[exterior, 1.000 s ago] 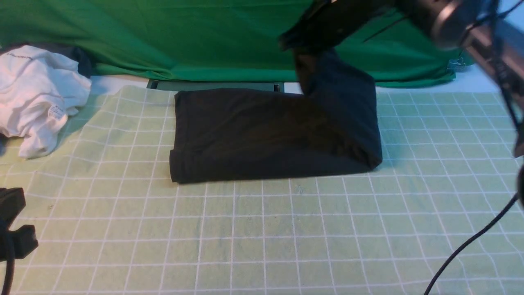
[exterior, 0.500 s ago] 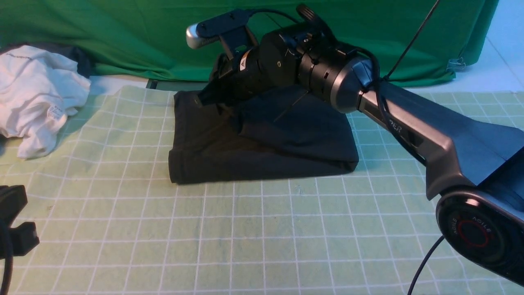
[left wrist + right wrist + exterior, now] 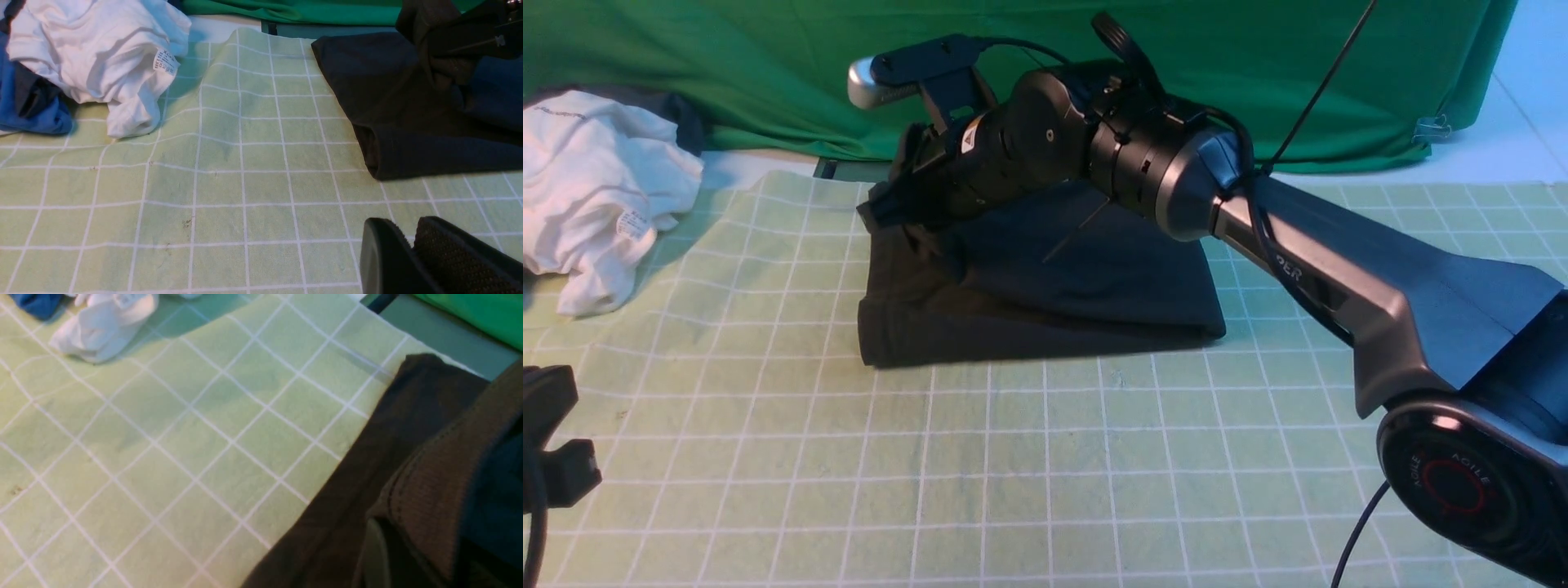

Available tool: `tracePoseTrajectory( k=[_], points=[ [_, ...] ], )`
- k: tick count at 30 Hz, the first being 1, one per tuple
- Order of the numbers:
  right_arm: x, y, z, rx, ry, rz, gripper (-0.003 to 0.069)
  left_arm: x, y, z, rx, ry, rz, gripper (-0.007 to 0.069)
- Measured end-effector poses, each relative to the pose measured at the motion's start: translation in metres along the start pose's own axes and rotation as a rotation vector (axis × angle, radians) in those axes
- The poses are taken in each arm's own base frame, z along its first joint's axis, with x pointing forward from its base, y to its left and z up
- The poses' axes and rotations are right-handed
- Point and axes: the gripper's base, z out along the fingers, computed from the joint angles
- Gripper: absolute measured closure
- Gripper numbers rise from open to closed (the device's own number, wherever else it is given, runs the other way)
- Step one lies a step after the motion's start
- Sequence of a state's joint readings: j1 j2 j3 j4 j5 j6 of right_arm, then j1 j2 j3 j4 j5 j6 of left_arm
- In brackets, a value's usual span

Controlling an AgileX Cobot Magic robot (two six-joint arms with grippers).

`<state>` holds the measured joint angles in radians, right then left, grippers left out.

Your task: Fold a long-sleeved shirt over a green coffee tablecloth.

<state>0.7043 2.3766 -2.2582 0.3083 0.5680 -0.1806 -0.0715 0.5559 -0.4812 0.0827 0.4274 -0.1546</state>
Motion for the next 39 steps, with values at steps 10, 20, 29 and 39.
tracePoseTrajectory(
  k=[10, 20, 29, 39],
  points=[
    [-0.013, 0.004, -0.012, -0.010, -0.018, -0.023, 0.0230, 0.000, 0.000, 0.000, 0.001, 0.000, -0.002, 0.0562],
    [-0.046, 0.009, -0.052, 0.036, -0.048, -0.162, 0.0627, -0.001, 0.000, 0.000, 0.003, -0.012, -0.002, 0.0562],
    [0.021, 0.025, 0.021, -0.013, 0.120, -0.183, 0.0638, -0.002, -0.001, 0.000, 0.010, -0.018, -0.016, 0.0562],
    [-0.032, 0.038, -0.064, -0.043, 0.136, -0.319, 0.0636, -0.004, 0.000, -0.045, 0.020, -0.242, 0.070, 0.0562]
  ],
)
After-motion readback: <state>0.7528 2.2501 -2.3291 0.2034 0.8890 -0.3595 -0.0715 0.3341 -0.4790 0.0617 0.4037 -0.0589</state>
